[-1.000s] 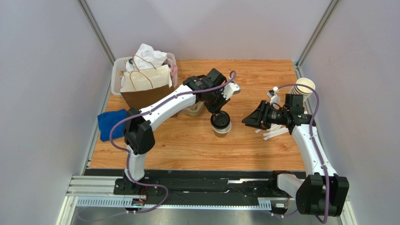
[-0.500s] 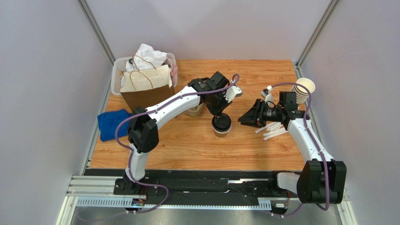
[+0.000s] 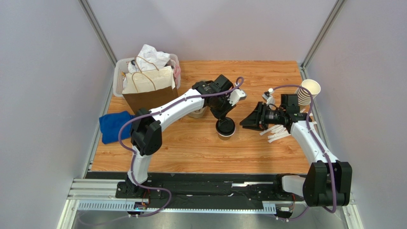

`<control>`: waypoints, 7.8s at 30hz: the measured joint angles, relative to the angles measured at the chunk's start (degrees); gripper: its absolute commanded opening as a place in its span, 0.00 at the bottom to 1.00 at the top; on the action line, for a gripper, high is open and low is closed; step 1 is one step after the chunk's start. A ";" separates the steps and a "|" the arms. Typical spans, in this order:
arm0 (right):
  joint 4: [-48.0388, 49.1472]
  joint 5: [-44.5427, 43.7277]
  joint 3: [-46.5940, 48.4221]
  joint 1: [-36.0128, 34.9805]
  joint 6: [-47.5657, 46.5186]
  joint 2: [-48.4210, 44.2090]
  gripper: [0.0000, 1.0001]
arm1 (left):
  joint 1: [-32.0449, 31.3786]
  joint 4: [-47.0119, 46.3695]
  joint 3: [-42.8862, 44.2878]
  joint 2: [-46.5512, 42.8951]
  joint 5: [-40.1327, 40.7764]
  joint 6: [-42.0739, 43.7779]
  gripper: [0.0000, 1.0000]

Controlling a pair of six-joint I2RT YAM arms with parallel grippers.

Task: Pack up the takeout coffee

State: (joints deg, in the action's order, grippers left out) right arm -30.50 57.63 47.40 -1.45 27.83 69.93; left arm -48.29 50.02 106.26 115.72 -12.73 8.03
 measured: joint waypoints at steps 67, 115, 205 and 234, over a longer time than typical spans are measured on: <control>11.76 5.42 6.91 -9.99 7.04 26.84 0.11 | 7.89 -8.59 -13.79 -14.12 -25.22 -7.39 0.34; -2.60 12.66 15.30 -9.29 -6.95 34.49 0.07 | 9.44 -9.75 -15.58 2.21 -42.88 -15.67 0.20; -17.51 2.12 23.91 -8.83 -17.22 37.66 0.05 | 12.26 -34.69 -24.87 0.17 -42.01 -27.36 0.00; -19.54 0.87 25.42 -8.96 -20.22 37.59 0.06 | 12.72 -15.39 -19.87 -9.66 -12.81 -19.08 0.29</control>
State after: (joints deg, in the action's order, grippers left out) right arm -50.04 58.50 72.82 -10.41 7.62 107.53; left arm -35.57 34.63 86.39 106.06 -25.54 -11.05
